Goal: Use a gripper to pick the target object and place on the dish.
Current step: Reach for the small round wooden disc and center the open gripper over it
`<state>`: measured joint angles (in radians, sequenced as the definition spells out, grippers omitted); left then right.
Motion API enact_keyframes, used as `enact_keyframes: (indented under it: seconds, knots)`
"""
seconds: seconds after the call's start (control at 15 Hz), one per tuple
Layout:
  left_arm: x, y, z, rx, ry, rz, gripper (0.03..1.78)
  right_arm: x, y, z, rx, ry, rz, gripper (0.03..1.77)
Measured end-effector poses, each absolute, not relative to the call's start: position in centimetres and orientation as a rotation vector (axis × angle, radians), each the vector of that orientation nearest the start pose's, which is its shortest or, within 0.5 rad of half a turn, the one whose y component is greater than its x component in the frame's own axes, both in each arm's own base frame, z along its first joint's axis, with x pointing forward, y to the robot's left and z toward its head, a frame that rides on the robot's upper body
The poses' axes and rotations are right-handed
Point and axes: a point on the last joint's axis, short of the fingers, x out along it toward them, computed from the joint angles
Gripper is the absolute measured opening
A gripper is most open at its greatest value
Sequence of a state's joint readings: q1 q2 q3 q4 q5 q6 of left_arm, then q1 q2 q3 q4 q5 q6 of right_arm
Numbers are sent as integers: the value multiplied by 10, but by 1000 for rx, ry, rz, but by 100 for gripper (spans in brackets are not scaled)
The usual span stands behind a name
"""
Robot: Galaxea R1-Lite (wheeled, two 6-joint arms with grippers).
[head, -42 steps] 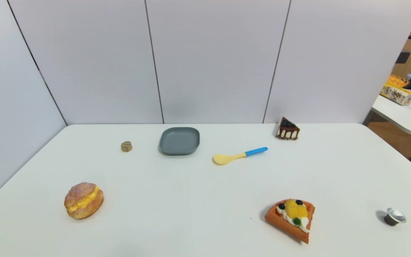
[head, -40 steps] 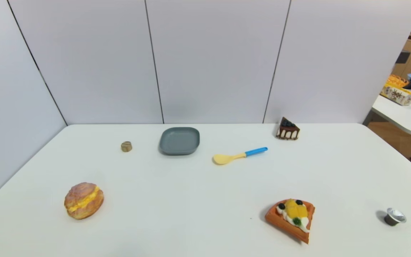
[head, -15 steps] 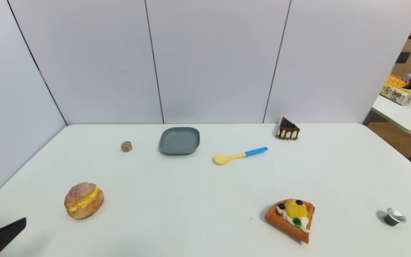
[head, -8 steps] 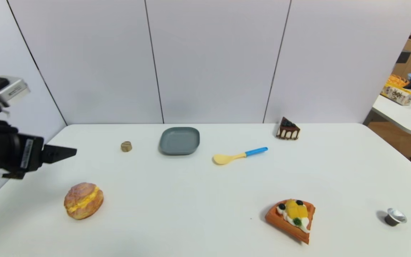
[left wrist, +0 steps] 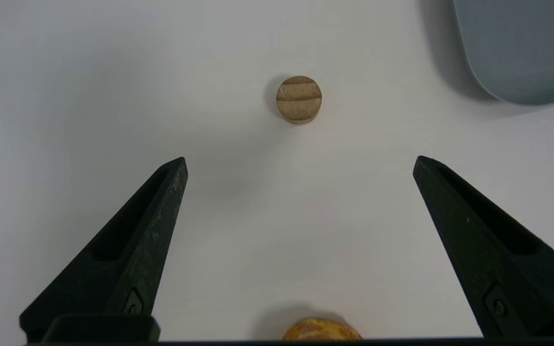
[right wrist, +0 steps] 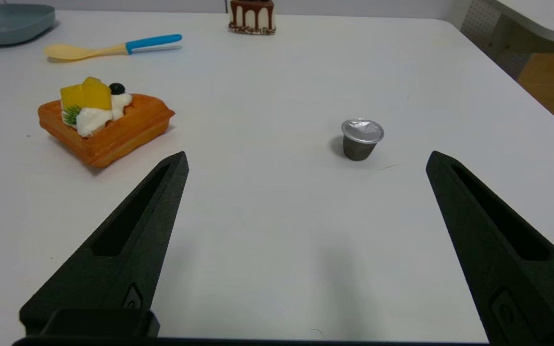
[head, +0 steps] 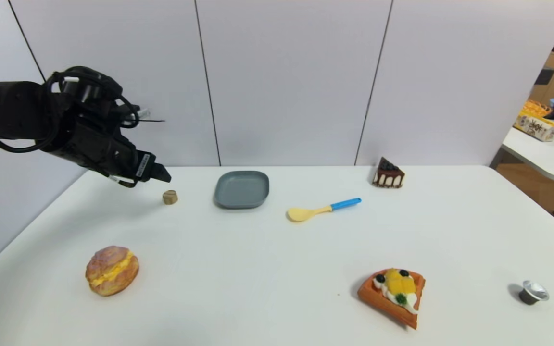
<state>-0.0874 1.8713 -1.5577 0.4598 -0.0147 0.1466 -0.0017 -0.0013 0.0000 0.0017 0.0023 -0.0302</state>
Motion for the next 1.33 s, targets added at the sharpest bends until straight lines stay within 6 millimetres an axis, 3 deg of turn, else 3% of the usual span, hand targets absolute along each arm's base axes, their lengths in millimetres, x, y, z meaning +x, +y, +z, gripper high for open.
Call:
enact_keyframes:
  seconds: [0.27,0.47,0.87,1.33]
  knots:
    - [388,-35,205,168,812,-158,169,-23,0,75,-30,1,1,171]
    - [402,-37,187,156,852,-154,169,-23,0,75,-30,1,1,171]
    - [413,-38,162,84,914,-121,169,-23,0,75,-31,1,1,171]
    - [416,-38,157,21,924,-89,169,-23,0,75,-30,1,1,171]
